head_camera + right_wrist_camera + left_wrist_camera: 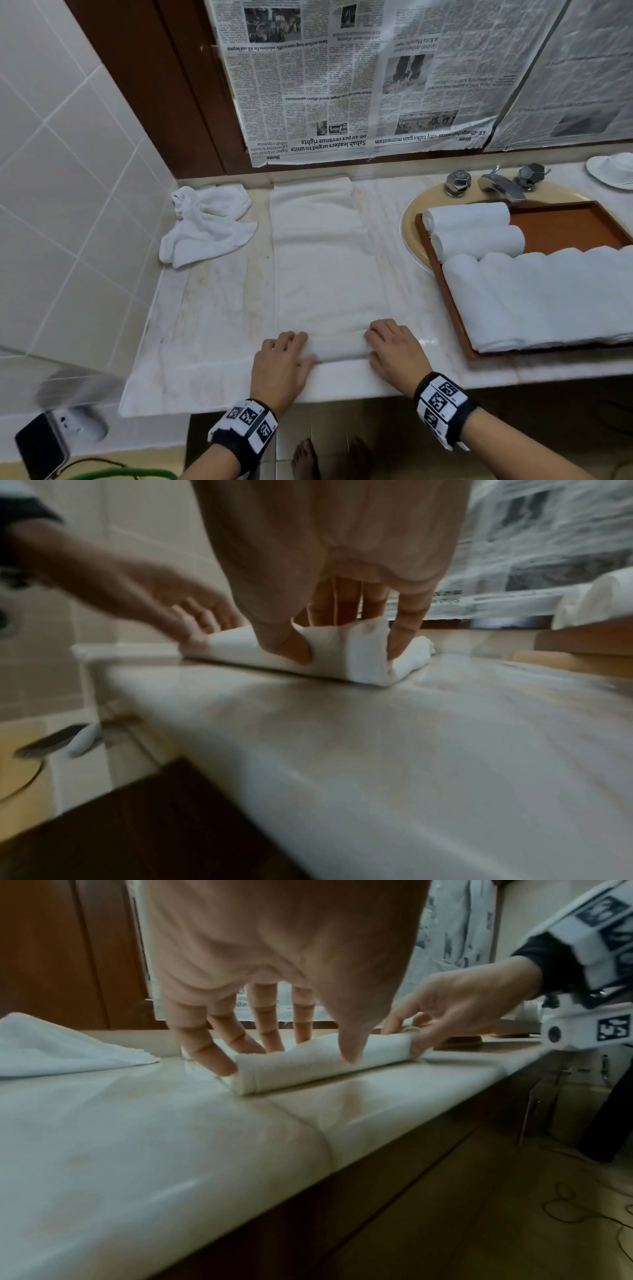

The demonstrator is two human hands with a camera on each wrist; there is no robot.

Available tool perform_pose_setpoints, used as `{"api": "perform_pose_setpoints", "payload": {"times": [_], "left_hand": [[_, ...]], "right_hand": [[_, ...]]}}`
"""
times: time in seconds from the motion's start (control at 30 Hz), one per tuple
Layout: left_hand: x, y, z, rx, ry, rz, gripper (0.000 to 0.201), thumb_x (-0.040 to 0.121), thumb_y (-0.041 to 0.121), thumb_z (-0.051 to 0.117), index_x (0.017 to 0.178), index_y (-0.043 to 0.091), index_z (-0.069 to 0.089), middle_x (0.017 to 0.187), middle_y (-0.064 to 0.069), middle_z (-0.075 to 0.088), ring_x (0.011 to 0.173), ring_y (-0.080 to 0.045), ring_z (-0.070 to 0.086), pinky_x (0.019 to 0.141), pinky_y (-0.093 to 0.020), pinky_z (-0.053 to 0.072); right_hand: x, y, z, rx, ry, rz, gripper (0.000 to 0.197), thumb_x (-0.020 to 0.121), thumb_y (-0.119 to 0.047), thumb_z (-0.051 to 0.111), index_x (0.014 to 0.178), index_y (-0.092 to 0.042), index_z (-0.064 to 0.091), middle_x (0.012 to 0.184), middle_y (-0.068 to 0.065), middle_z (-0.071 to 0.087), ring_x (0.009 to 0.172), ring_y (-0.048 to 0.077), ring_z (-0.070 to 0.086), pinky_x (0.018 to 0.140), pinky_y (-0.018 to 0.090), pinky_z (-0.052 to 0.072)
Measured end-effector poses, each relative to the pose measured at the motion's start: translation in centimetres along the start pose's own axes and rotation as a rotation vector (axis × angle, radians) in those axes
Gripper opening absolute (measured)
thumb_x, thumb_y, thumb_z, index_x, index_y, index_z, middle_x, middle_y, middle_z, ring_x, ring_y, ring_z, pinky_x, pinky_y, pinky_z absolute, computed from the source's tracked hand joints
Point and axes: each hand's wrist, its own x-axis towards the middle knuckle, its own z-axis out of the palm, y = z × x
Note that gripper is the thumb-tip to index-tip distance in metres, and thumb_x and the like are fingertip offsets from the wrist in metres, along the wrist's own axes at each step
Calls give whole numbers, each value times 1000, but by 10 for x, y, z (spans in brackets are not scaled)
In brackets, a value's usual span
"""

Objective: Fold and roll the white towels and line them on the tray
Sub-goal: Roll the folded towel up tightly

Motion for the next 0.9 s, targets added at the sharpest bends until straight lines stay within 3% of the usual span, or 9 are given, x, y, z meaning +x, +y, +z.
{"api": "perform_pose_setpoints", "payload": {"times": [0.1,0.2,0.33,0.43,0.53,0.67,0.8,0.83,0.9], "left_hand": [[0,0,-2,61,-33,39,47,73,47,76,113,29,60,105,5,64,83,-25,62,55,-35,52],[8,-6,-7,59,-59,-18,39,85,53,48,103,25,69,96,7,68,81,-24,63,58,-35,51],[16,-8,-13,33,-179,-91,54,96,55,24,124,25,59,108,4,68,101,-25,60,79,-39,46],[22,-14,-16,-228,-166,-209,30,102,47,40,119,26,52,103,6,66,95,-20,61,83,-38,47],[26,-19,-13,-374,-134,-244,18,102,41,45,110,26,52,101,6,64,89,-15,60,81,-36,49],[21,-19,-3,-171,-30,-174,15,98,36,54,112,34,60,113,8,52,100,-20,52,75,-38,48],[16,-12,2,-43,130,-44,13,85,20,74,95,27,70,94,5,60,78,-26,57,55,-36,47],[14,-10,3,-49,136,-15,10,88,24,69,97,25,70,94,5,61,79,-26,59,56,-36,49],[9,-7,4,-39,83,9,29,89,46,58,106,25,69,104,7,64,89,-24,60,62,-35,53]], "right_hand": [[10,3,-3,93,-29,65,35,78,-31,42,94,-16,69,95,-2,62,88,22,60,71,34,46],[21,9,-14,185,-162,117,39,91,-35,39,119,-19,61,112,-3,60,107,19,52,88,34,36],[28,12,-20,308,-151,176,34,95,-36,39,120,-18,56,107,-1,64,97,20,57,86,33,37],[25,13,-17,434,-79,172,22,101,-33,44,119,-24,50,100,-3,61,82,19,59,77,31,42],[21,11,-11,344,-64,144,19,102,-34,42,116,-26,53,101,-2,51,78,20,55,69,33,47],[19,10,-5,57,72,18,11,79,-16,69,89,-20,65,91,2,57,77,25,55,59,34,45],[9,7,-3,60,39,-25,28,77,-37,55,95,-18,66,95,0,56,83,22,54,63,33,46],[6,7,-2,42,8,-27,35,74,-41,56,98,-17,65,97,0,56,85,22,54,65,34,47],[4,6,-2,13,-46,-25,43,69,-42,55,103,-17,65,99,0,56,86,22,56,64,32,48]]}}
